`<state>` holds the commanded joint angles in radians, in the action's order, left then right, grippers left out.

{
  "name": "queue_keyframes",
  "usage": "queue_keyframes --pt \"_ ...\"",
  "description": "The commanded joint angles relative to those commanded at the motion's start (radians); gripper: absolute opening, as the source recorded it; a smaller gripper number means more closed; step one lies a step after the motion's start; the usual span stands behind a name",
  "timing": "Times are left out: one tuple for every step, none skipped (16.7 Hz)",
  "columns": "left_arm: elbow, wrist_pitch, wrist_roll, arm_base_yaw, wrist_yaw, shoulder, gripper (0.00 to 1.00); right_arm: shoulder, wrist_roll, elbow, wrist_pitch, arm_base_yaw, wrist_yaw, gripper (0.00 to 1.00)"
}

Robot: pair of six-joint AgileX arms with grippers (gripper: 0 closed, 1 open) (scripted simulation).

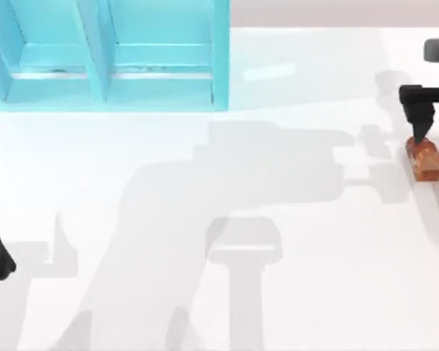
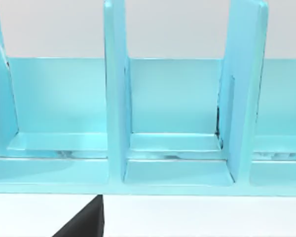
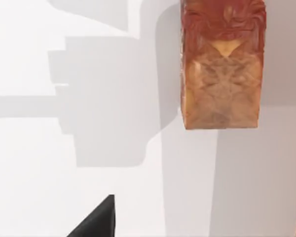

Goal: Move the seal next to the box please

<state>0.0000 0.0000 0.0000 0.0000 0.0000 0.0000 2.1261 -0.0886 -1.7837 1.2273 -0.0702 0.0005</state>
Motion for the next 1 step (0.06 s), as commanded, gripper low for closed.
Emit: queue_keyframes --pt "0.000 0.000 0.000 0.000 0.000 0.000 1.00 0.000 0.000 0.000 0.000 0.000 0.000 1.00"
